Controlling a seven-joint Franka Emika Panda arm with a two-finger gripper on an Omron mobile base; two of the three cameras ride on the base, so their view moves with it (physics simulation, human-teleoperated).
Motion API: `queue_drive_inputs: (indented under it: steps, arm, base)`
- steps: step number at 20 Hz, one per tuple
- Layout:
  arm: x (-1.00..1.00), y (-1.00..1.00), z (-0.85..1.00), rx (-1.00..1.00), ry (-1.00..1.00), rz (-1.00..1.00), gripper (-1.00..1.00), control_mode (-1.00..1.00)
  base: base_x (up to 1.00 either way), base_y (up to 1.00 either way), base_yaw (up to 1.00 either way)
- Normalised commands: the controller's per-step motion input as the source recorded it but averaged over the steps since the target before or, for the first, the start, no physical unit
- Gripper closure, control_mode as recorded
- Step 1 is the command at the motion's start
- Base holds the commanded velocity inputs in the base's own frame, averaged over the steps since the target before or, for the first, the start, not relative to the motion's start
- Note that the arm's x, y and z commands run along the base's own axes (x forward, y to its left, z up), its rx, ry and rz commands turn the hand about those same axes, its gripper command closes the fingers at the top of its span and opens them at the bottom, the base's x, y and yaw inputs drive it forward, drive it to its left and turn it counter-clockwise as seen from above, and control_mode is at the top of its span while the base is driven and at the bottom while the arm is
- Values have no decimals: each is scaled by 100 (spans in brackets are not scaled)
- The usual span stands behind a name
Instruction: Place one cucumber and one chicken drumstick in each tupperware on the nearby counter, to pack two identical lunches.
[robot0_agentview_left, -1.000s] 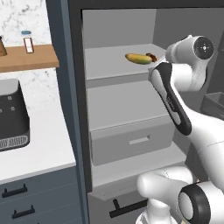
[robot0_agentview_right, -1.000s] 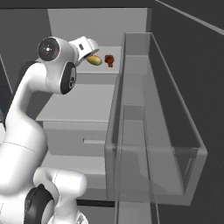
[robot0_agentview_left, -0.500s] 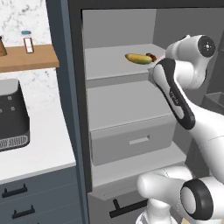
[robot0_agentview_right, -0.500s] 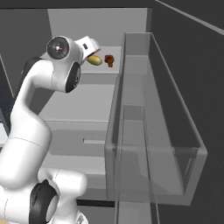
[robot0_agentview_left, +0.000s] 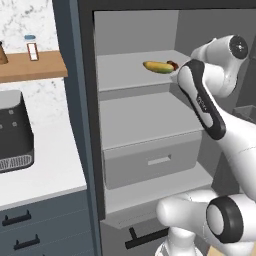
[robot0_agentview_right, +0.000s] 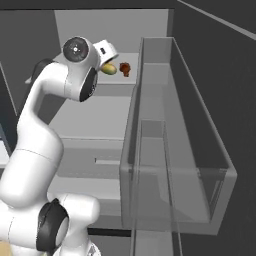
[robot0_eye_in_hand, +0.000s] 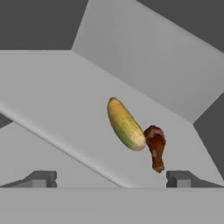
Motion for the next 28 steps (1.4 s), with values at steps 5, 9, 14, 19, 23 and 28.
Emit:
queue_drive_inputs:
  steps: [5,9,14,19,23,28]
  arm:
    - [40,-5,0,1,5,0,-100,-100]
    - [42,0,-1,0,4,0,-100,-100]
    - [25,-5,-3,1,1,0,-100,-100]
    - [17,-7,-3,1,0,0,-100,-100]
    - [18,-11,-1,2,0,0,-100,-100]
    - [13,-19,-1,4,0,0,-100,-100]
  base:
    - [0,0,0]
    - [0,0,0]
    - [0,0,0]
    - [0,0,0]
    - [0,0,0]
    - [0,0,0]
